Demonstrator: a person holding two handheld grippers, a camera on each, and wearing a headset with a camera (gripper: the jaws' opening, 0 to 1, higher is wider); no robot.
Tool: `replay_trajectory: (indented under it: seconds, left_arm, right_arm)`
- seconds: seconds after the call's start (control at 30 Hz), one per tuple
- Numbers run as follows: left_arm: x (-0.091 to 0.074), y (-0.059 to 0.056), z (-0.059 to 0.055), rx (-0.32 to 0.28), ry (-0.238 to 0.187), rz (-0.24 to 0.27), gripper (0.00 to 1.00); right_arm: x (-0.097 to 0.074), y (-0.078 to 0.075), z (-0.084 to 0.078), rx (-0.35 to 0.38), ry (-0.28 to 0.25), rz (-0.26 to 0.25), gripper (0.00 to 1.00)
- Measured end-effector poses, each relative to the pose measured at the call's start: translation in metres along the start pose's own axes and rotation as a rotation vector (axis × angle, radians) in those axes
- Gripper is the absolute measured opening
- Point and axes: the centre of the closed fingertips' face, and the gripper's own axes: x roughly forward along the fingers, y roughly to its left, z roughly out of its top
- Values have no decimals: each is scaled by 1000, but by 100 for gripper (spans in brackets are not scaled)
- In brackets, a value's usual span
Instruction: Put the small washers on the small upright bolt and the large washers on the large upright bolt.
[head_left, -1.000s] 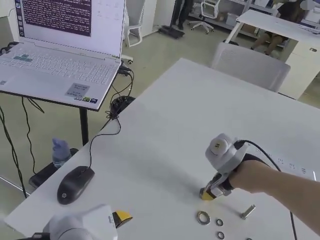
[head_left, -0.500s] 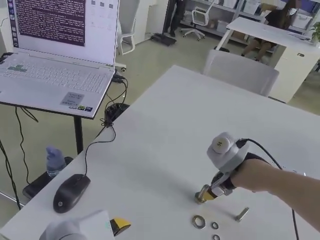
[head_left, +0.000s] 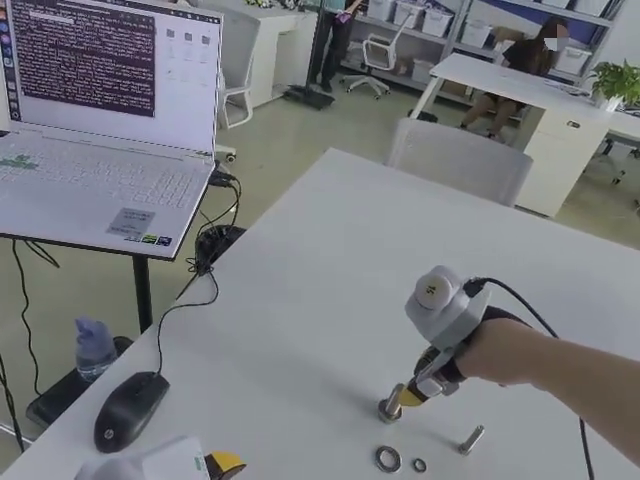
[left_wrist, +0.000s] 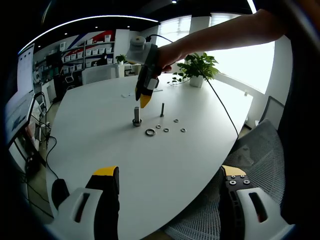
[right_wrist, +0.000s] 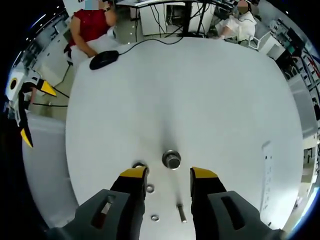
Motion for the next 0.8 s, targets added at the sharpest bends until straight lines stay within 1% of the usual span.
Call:
replay_trajectory:
  seconds: [0.23,0.37,0.5,0.6,0.8]
  left_arm:
    - [-3,-3,1,6,-3,-3,81]
    - [-5,-4,-2,8,3,-1,81]
    - [-8,-4,2,-12,-20,2,80]
    - [-9,-2,2,-11,-21,9,80]
    - [-8,-1,6,-6,-27,12,80]
  right_arm:
    - [-3,9,-2,-18,18,3,35]
    - [-6,17,-3,-29,31,9,35]
    - [-6,24,-5,-23,40,15,35]
    - [-6,29,-6,-23,35,17,35]
    - [-5,46,-10,-24,28,30,35]
